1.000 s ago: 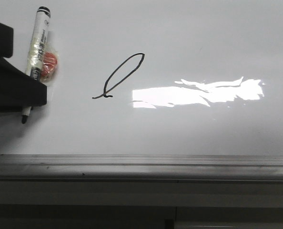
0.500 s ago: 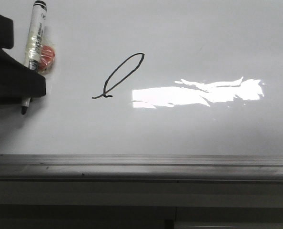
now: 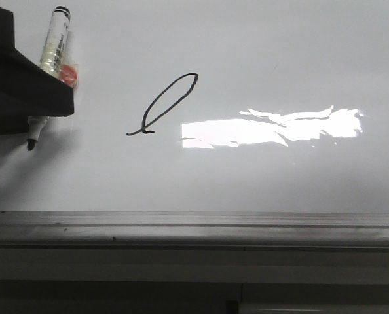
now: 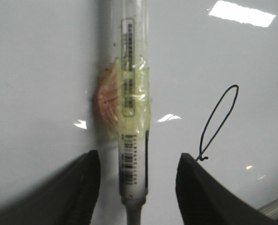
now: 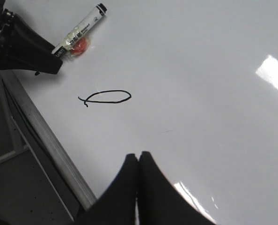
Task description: Write number 0 on whiteboard
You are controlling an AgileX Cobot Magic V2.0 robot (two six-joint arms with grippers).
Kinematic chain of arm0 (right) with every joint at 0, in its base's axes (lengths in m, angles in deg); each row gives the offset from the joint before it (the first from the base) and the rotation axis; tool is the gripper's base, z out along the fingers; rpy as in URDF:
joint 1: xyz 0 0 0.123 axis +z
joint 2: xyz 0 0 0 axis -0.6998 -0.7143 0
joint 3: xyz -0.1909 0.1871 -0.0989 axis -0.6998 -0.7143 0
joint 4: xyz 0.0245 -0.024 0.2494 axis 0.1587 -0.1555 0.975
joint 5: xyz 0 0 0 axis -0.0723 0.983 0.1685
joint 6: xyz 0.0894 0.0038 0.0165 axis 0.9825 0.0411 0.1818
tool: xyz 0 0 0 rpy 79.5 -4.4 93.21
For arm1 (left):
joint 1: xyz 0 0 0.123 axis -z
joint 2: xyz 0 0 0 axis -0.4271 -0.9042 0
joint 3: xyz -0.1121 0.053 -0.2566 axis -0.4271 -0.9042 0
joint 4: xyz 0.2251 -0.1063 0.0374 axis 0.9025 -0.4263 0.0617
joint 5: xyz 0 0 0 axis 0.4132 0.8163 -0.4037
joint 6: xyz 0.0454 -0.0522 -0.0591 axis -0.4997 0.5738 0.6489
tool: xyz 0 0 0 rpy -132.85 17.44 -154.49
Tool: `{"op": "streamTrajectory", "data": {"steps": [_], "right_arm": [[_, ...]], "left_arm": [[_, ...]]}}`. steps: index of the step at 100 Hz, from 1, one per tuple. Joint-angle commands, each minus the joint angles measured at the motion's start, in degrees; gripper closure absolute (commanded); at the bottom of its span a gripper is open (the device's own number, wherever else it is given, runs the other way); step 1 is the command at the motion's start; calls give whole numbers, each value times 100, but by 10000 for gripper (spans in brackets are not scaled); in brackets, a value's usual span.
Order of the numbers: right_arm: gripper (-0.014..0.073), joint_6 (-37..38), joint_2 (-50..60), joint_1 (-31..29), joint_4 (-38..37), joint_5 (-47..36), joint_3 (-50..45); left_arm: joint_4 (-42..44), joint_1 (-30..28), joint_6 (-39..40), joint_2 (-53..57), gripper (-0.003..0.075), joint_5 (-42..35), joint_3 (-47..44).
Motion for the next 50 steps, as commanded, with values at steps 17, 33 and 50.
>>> {"op": "streamTrajectory", "data": {"steps": [17,33,50], "right_arm": [[664,15,451,5,-410,-661,-135],[662,15,1304,5,-562,-1851,-1072],[662,426,2413,5,-1055,-2523,-2173]], "left_arm": [[316,-5,8,684,362,334,146],[534,-5,8,1357,440,894,146],[1173,-5,-40,2242,740,1203,146]]}}
